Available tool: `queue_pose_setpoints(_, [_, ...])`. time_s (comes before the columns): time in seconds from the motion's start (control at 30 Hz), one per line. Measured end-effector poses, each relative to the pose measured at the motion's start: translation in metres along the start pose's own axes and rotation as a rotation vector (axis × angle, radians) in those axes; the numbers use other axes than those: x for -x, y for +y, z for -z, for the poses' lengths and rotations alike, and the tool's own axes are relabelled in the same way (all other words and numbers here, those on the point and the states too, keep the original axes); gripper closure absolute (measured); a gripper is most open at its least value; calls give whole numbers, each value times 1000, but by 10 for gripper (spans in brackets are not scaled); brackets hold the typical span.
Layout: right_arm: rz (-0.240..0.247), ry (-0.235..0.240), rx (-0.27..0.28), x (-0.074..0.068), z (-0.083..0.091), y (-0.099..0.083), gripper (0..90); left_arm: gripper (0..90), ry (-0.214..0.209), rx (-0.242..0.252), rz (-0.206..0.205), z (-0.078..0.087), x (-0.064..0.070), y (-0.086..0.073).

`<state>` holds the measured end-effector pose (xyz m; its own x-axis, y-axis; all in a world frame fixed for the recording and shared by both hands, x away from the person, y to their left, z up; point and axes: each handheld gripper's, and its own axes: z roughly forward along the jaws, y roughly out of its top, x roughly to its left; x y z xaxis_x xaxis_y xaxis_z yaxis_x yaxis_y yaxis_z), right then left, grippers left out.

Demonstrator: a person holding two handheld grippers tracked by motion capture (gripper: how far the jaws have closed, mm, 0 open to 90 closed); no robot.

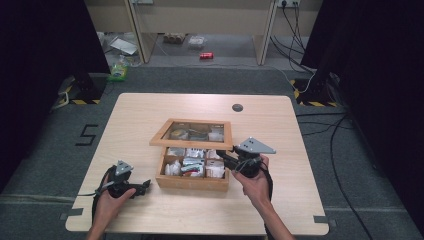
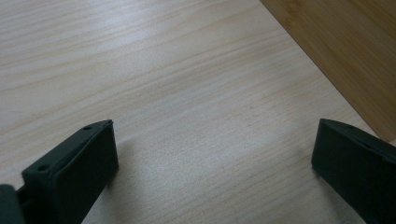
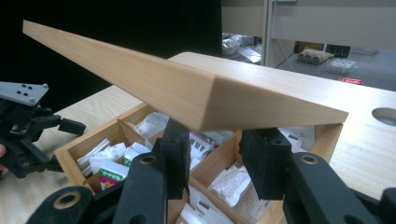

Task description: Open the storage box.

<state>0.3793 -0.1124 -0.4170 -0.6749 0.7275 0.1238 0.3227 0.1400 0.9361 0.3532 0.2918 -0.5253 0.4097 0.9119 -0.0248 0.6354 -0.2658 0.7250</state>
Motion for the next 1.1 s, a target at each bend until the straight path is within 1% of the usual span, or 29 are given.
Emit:
queue_pose_setpoints(0.17, [9,-8,9,4,-3,7,638,0,0,0,0,0,0,0])
queue_pose_setpoints(0.27, [15,-14,19,7,-6,16,638,0,-1,-2,0,0,0,0])
queue_pose_setpoints(0.37, [10,-17,25,8,-7,19,638,0,-1,-2,0,0,0,0])
queue_pose_setpoints(0.4, [22,-26,26,9,-8,23,639,0,-1,-2,0,0,0,0])
queue_pose_setpoints(0.43, [22,-26,26,9,-8,23,639,0,-1,-2,0,0,0,0])
queue_pose_setpoints(0.47, [18,-34,31,11,-10,27,638,0,-1,-1,1,0,0,0])
queue_pose_setpoints(0.57, [25,-43,37,13,-12,31,638,0,-1,-2,0,0,0,0])
queue_pose_setpoints(0.7, [24,-51,34,15,-15,36,637,0,-1,-1,0,0,0,0])
queue_pose_setpoints(0.83, [23,-68,36,18,-20,42,631,0,0,-2,-1,0,0,0])
queue_pose_setpoints(0.97, [32,-90,36,21,-26,49,626,0,0,-1,-1,0,0,0])
queue_pose_setpoints(1.1, [33,-102,33,23,-29,53,624,0,0,-2,-1,0,0,0])
